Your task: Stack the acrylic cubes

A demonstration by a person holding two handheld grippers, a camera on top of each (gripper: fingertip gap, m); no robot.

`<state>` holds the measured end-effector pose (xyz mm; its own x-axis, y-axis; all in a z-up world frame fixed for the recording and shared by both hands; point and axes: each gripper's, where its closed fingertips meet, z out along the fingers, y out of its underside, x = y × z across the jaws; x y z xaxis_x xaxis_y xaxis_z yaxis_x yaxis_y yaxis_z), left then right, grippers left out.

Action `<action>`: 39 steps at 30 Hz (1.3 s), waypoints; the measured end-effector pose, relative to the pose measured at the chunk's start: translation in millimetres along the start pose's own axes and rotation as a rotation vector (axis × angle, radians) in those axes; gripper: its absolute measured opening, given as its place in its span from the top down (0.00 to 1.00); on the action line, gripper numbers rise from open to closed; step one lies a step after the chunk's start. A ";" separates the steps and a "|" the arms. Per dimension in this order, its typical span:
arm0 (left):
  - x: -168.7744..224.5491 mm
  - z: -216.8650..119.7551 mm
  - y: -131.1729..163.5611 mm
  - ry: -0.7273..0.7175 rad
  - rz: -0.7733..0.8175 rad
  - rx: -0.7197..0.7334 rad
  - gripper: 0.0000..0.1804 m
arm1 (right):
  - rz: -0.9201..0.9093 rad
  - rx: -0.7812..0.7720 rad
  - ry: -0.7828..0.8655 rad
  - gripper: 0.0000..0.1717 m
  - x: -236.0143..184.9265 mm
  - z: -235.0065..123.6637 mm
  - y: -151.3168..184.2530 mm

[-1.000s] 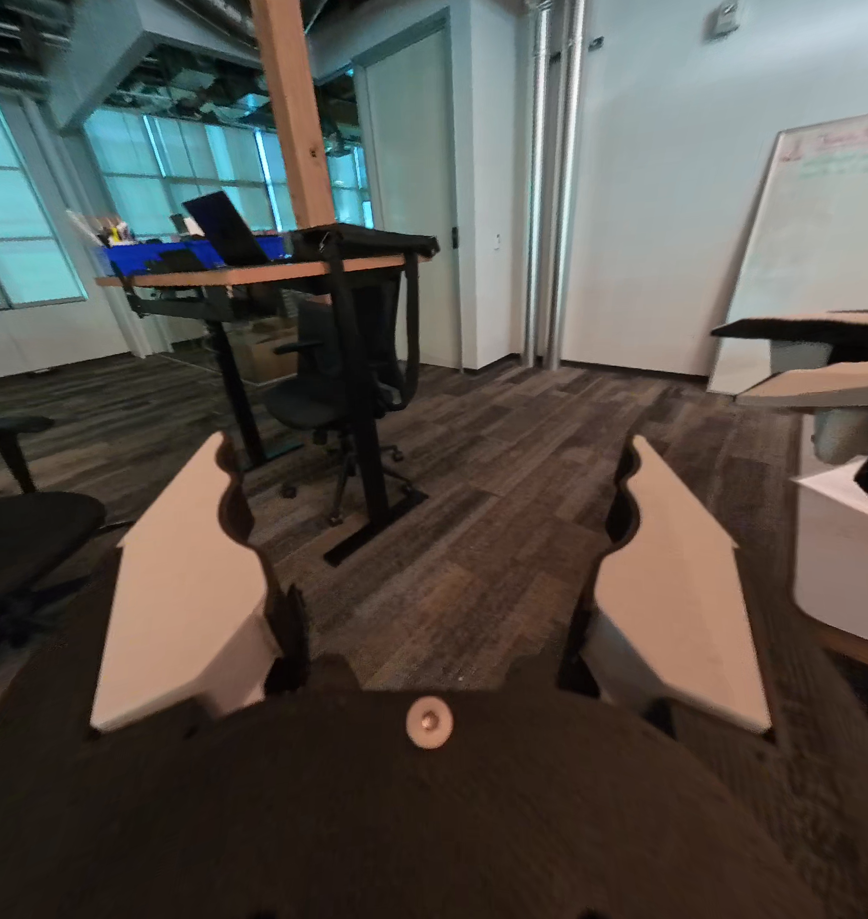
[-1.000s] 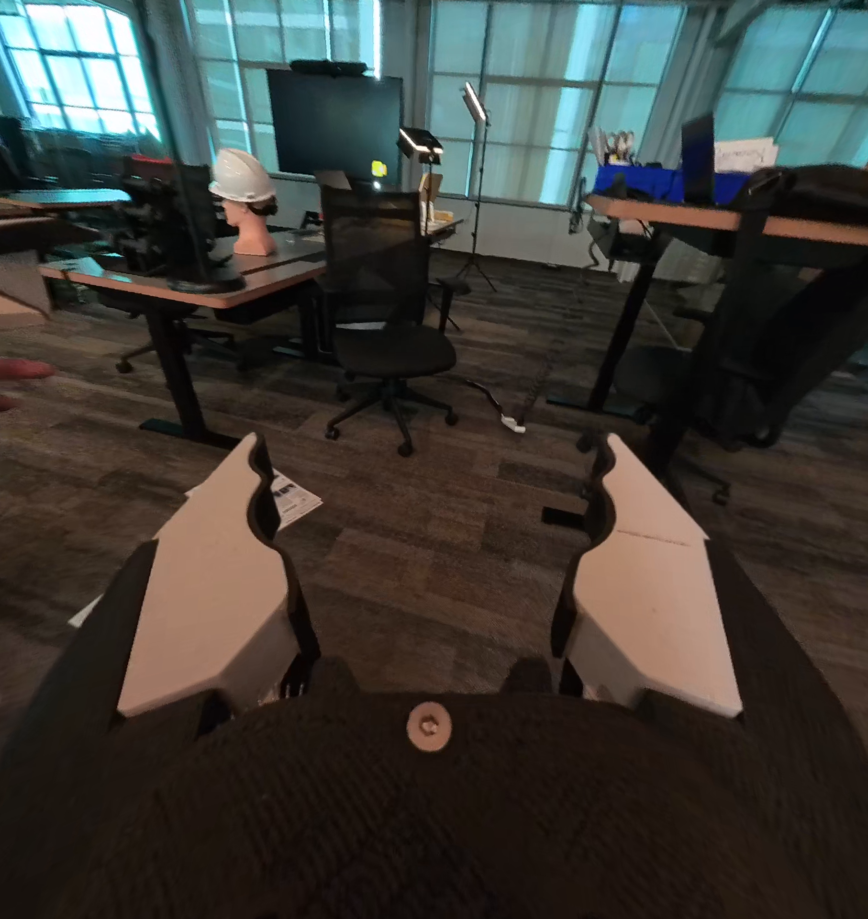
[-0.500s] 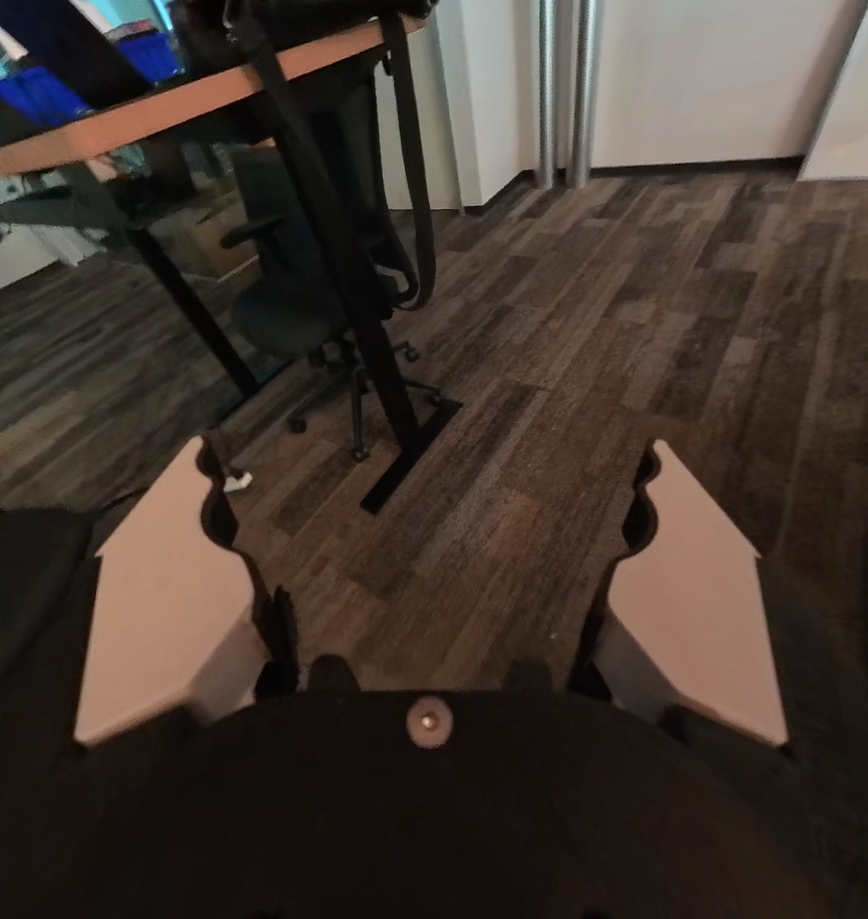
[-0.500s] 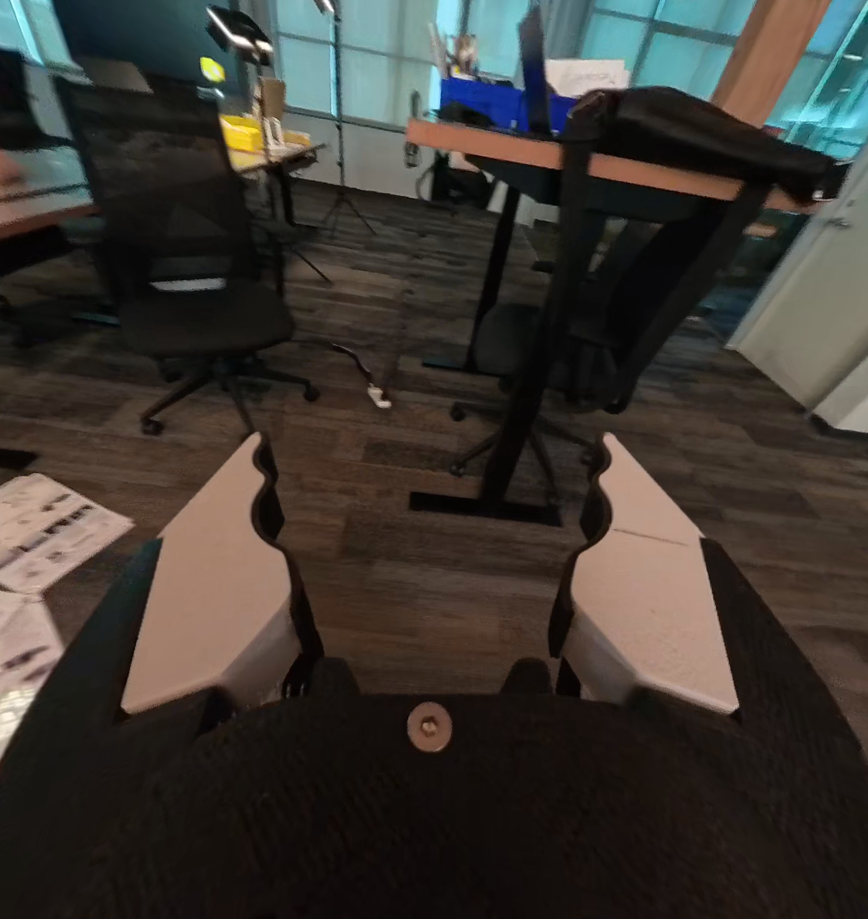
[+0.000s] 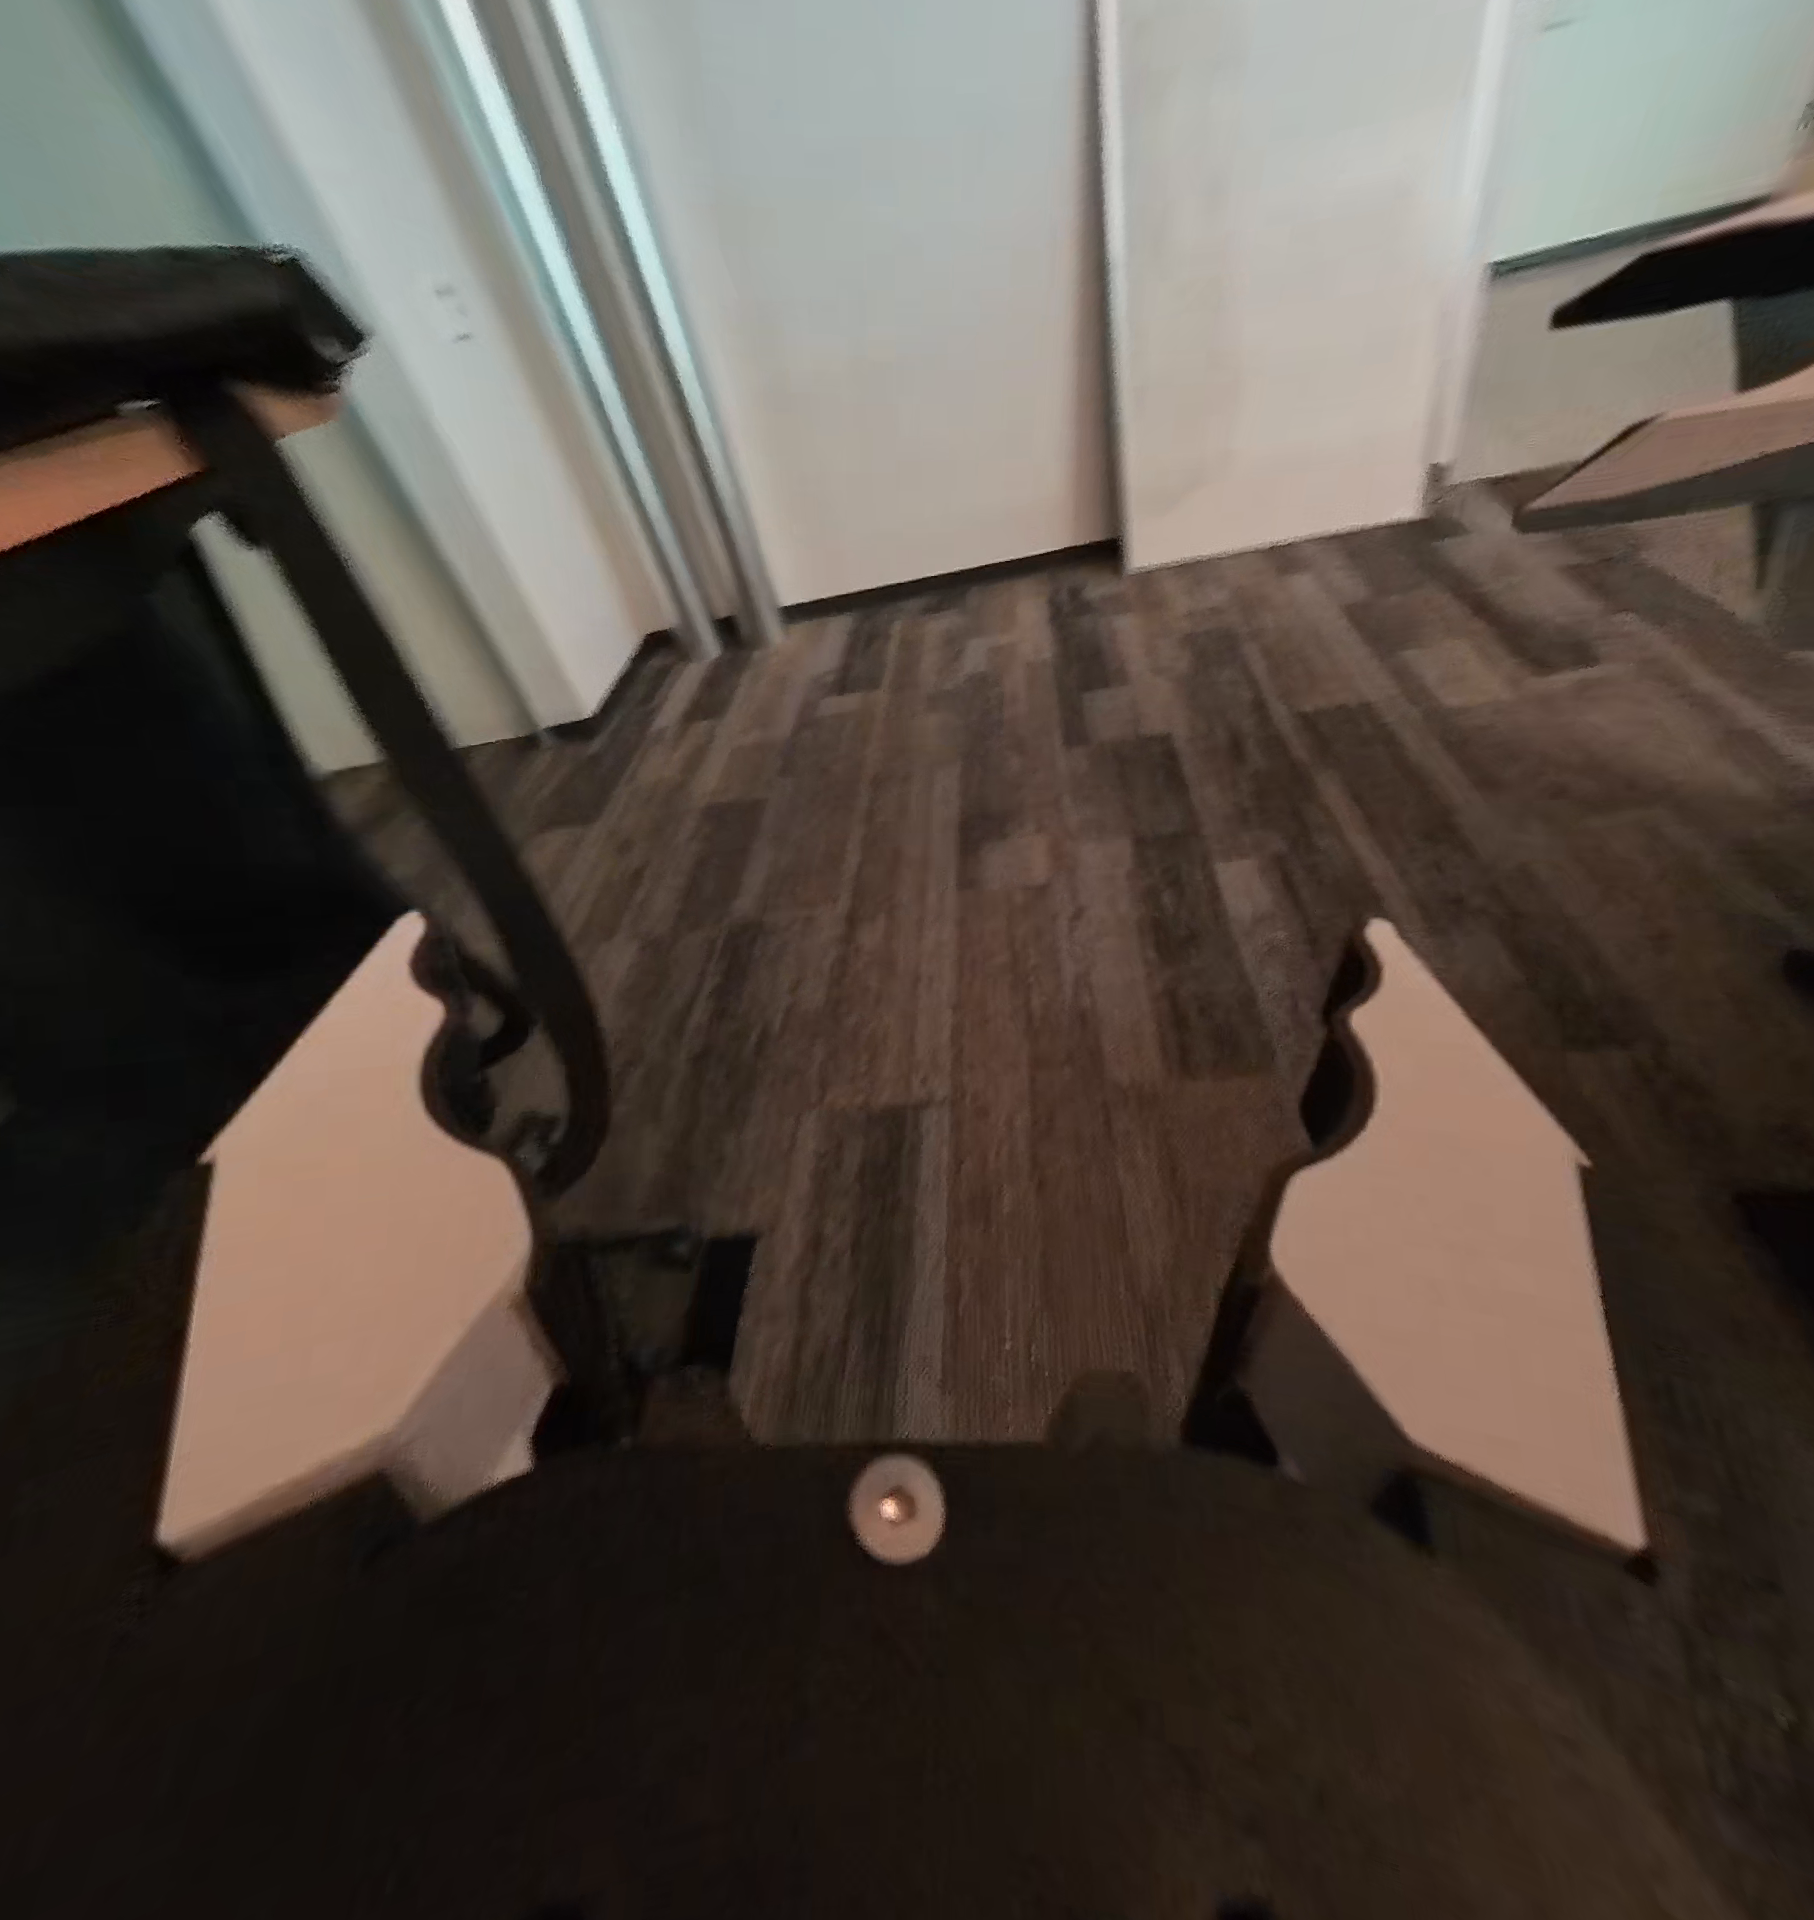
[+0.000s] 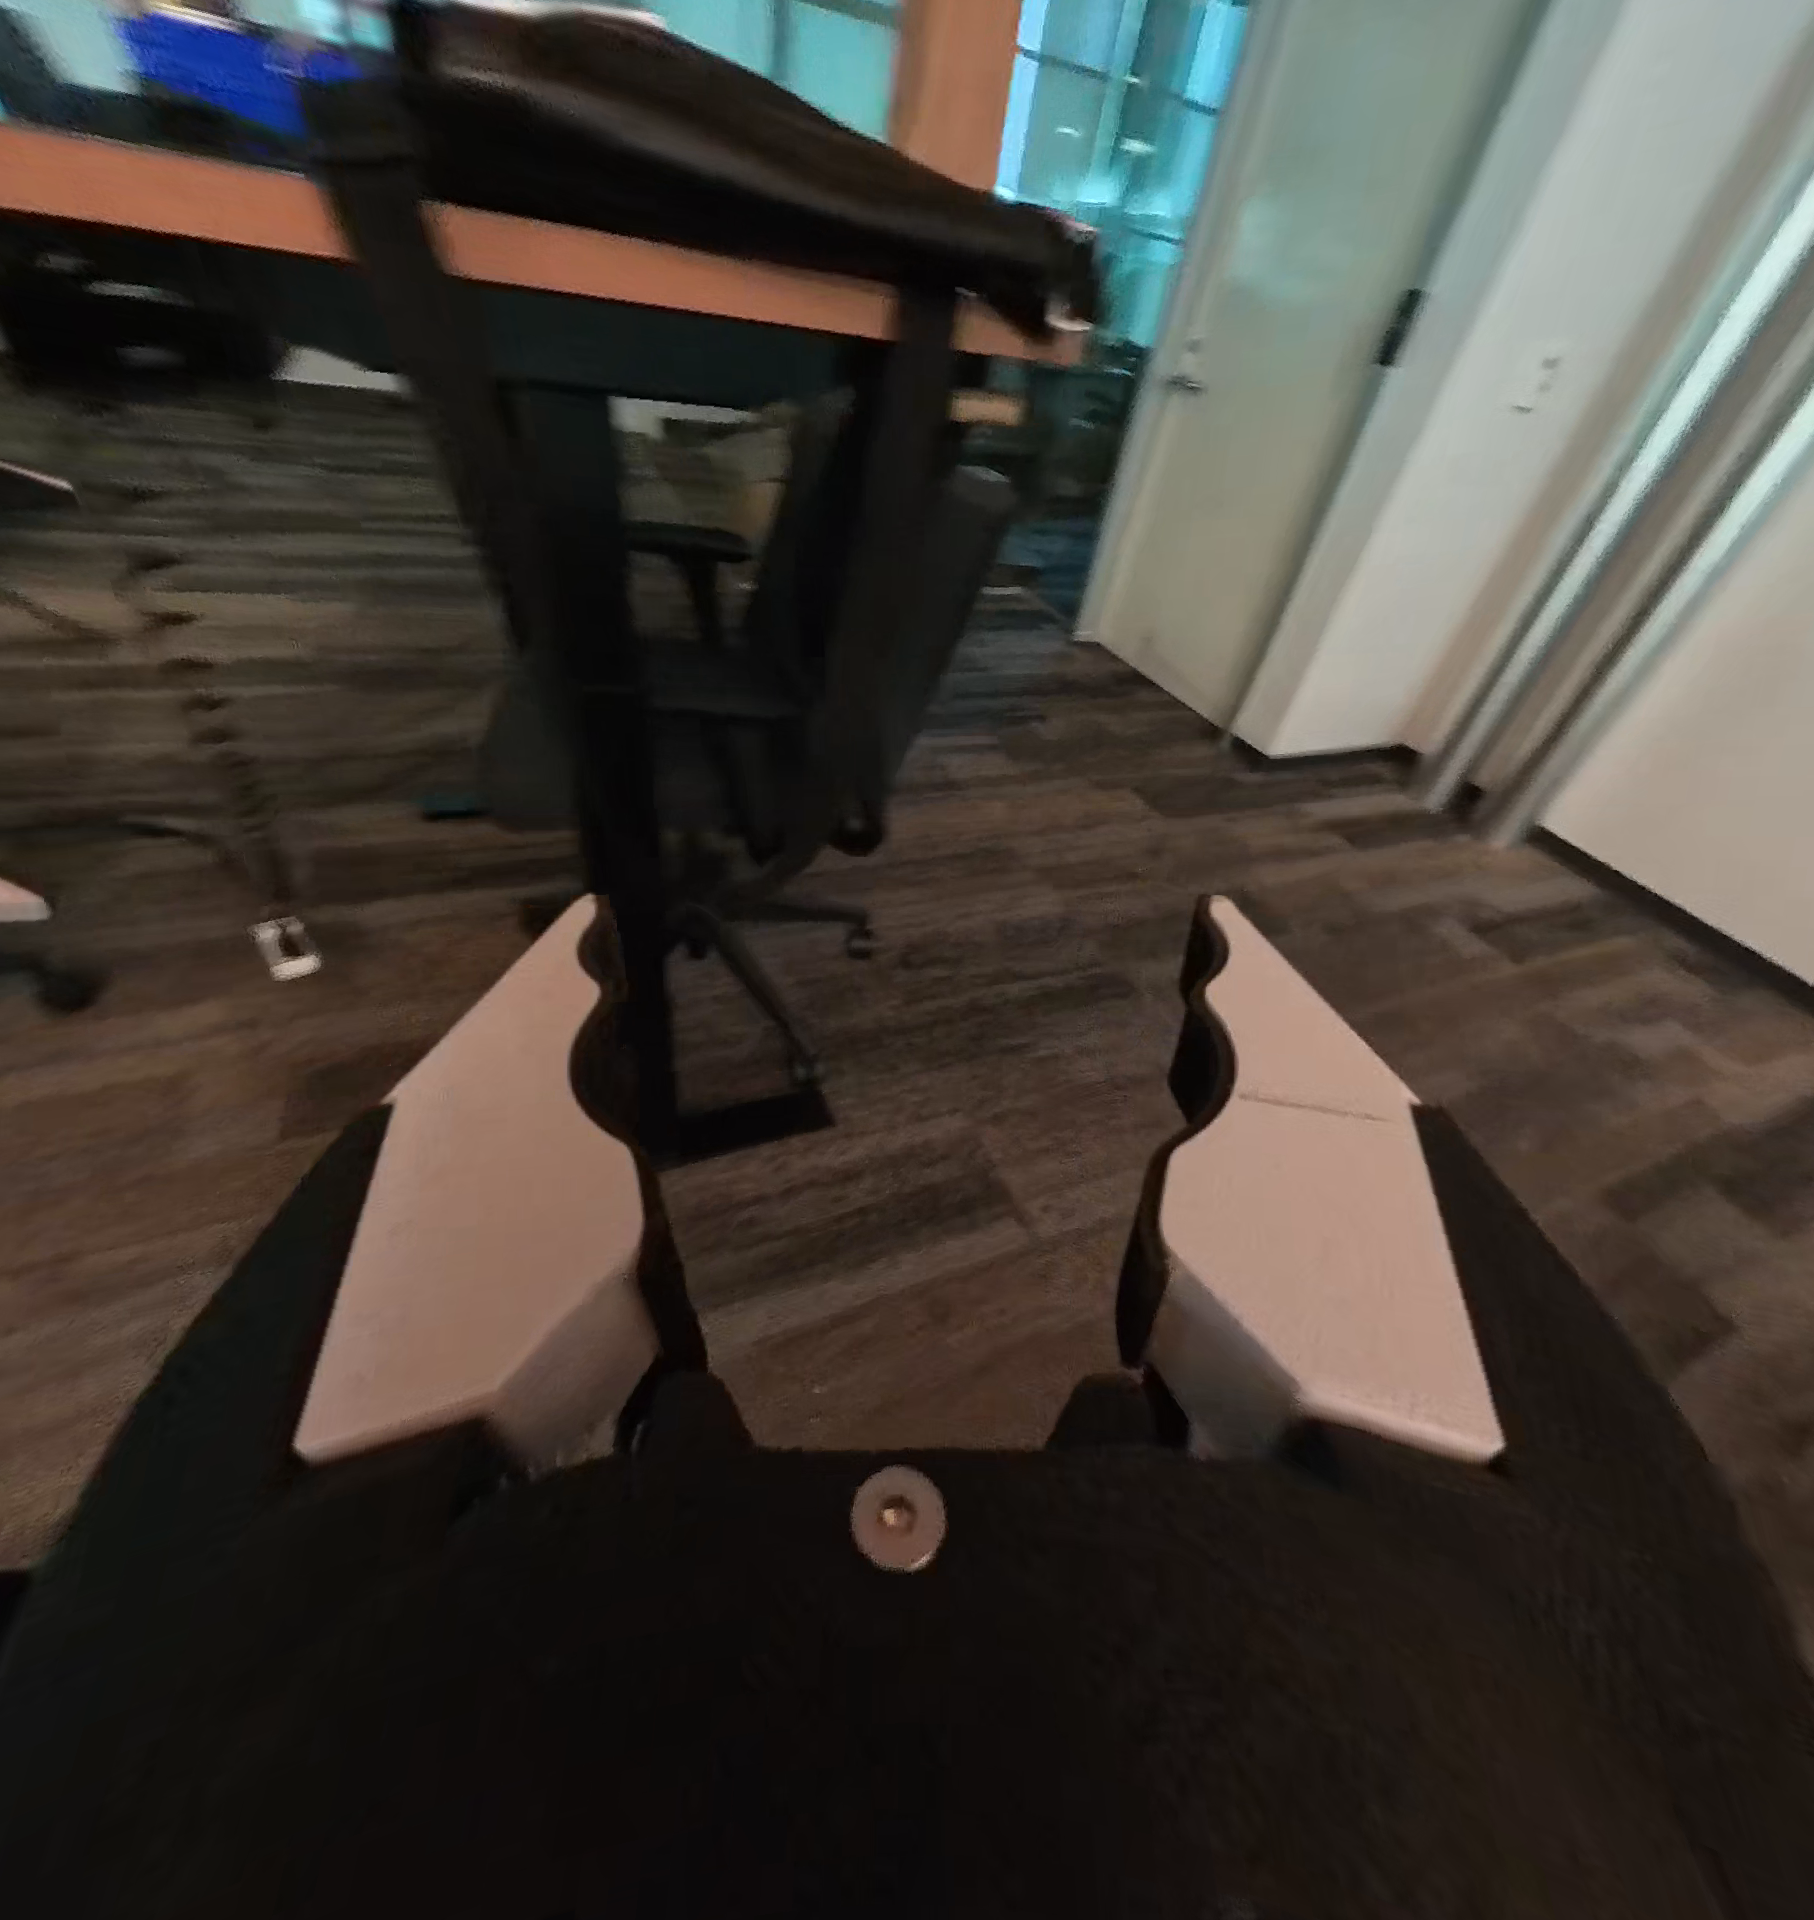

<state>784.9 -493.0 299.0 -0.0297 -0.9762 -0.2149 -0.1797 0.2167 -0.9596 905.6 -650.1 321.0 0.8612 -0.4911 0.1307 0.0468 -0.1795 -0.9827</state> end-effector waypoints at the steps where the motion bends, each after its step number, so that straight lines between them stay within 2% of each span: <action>1: -4.1 30.0 -5.8 0.064 0.000 -0.004 0.13 | 0.032 -0.020 0.043 0.38 17.4 9.9 2.1; 4: -1.8 116.1 -28.4 0.264 0.021 0.005 0.13 | 0.098 -0.058 0.201 0.38 72.6 18.9 8.5; 8: 30.2 224.7 -58.1 0.487 0.111 0.064 0.13 | 0.146 -0.124 0.443 0.41 142.9 -11.4 35.9; 12: 92.1 328.8 -89.8 0.670 0.102 0.139 0.13 | 0.211 -0.202 0.691 0.45 210.0 -63.1 76.3; 15: 147.8 399.5 -121.3 0.779 -0.006 0.189 0.13 | 0.292 -0.217 0.864 0.48 267.1 -97.0 100.8; 17: 186.6 439.8 -144.7 0.871 -0.098 0.211 0.13 | 0.355 -0.172 0.947 0.51 313.5 -109.9 106.0; 19: 216.6 483.1 -166.4 0.915 -0.135 0.237 0.17 | 0.396 -0.115 0.997 0.54 367.5 -114.9 107.9; 21: 233.9 530.8 -191.2 0.896 -0.140 0.271 0.26 | 0.461 -0.086 1.033 0.56 425.1 -114.4 112.8; 23: 245.6 575.3 -221.4 0.876 -0.138 0.319 0.29 | 0.556 -0.055 1.002 0.56 477.5 -102.6 111.9; 25: 257.6 620.0 -244.0 0.868 -0.101 0.362 0.32 | 0.575 -0.024 0.954 0.59 526.9 -88.9 108.4; 28: 279.0 696.3 -252.7 0.847 -0.072 0.305 0.35 | 0.534 -0.018 0.956 0.61 603.0 -77.8 110.4; 33: 334.9 812.2 -252.3 0.933 -0.111 0.200 0.49 | 0.423 0.007 0.991 0.62 732.2 -64.2 122.1; 36: 377.7 887.4 -260.0 0.996 -0.109 0.178 0.57 | 0.405 0.057 1.013 0.62 805.5 -59.5 134.8; 39: 428.1 964.8 -280.6 1.062 -0.052 0.185 0.66 | 0.406 0.010 1.105 0.66 876.8 -71.3 157.6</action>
<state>1771.2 -961.9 300.8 -0.8801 -0.4748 0.0089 -0.0567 0.0865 -0.9946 1632.1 -1169.8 290.1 -0.0927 -0.9838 -0.1534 -0.1216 0.1641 -0.9789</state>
